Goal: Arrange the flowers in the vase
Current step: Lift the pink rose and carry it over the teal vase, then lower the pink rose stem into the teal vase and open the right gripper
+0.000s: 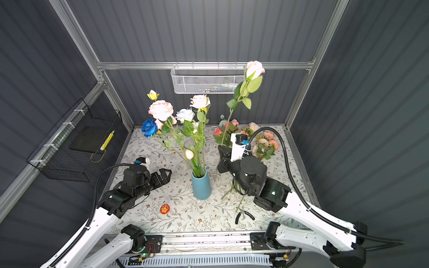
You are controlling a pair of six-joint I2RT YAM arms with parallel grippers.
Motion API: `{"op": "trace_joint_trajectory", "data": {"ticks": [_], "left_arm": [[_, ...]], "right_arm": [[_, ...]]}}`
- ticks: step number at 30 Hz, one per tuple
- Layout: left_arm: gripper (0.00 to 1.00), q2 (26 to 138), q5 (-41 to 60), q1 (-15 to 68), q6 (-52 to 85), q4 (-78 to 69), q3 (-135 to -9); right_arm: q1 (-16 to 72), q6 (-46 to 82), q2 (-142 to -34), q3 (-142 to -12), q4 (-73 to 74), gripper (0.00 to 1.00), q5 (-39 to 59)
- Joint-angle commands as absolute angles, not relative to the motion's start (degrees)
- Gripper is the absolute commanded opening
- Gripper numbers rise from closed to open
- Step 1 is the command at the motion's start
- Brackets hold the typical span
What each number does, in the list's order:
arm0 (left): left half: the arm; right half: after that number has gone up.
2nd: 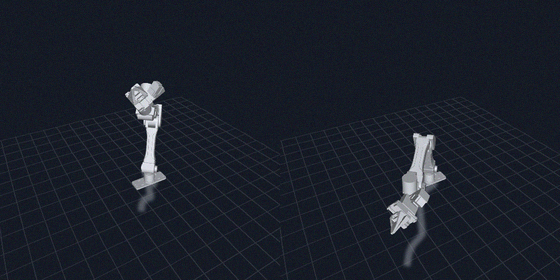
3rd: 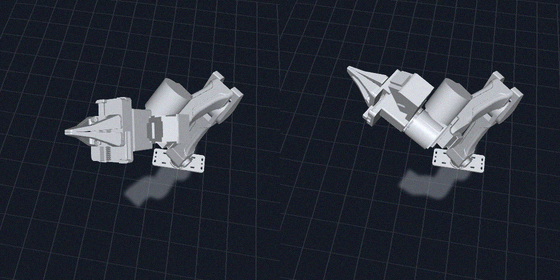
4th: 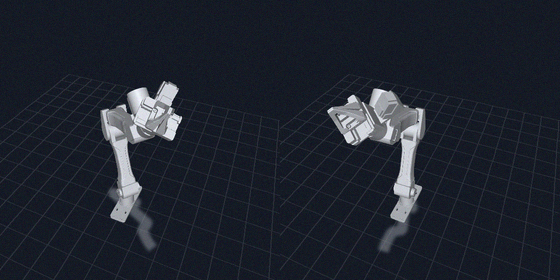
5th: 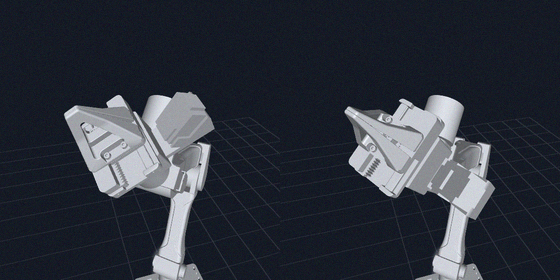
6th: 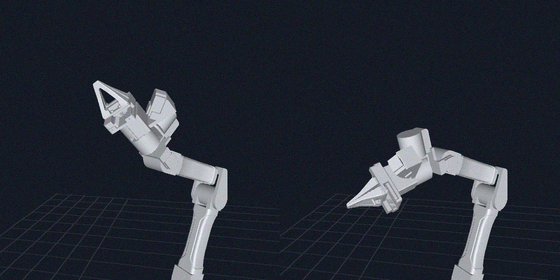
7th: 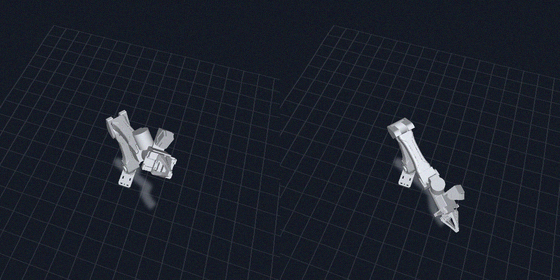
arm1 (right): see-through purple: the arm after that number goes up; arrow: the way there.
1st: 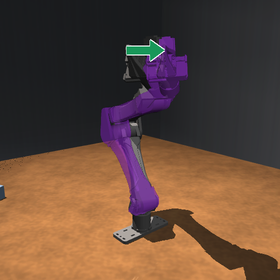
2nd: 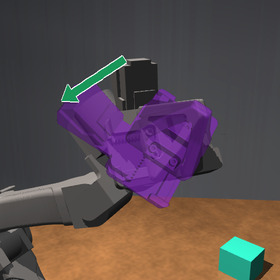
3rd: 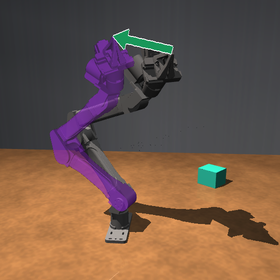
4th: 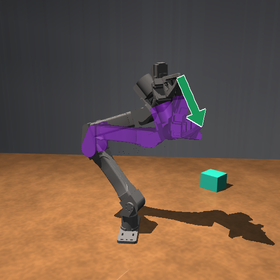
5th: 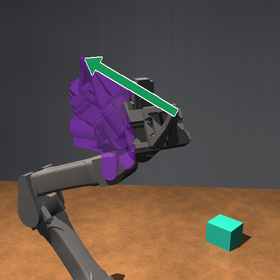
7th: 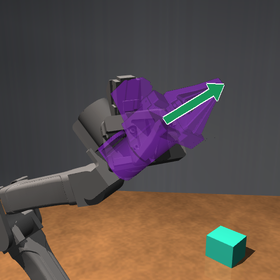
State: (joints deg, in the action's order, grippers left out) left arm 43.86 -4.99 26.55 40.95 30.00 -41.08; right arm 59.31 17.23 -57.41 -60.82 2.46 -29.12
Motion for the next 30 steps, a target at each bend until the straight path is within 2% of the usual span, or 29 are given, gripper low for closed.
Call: {"op": "trace_joint_trajectory", "data": {"ticks": [1,10,16,22,30], "left_arm": [[1.00,44.4,-5.6,26.7,41.1,30.8,-42.6],[1.00,44.6,-5.5,26.7,41.2,30.8,-42.6],[1.00,44.3,-5.3,26.7,41.2,30.9,-42.6],[1.00,44.3,-5.3,26.7,40.7,31.1,-42.9],[1.00,44.1,-4.7,26.7,40.7,31.0,-42.8]], "right_arm": [[61.6,5.3,-62.3,-62.5,19.5,0.00,-32.5],[62.7,-3.1,-73.6,-64.3,30.9,0.00,-34.5],[64.2,-3.4,-74.0,-56.4,35.8,0.00,-37.1],[66.2,-0.4,-73.0,-50.6,34.5,0.00,-40.0],[67.7,6.3,-68.4,-47.3,26.8,0.48,-40.1]]}}
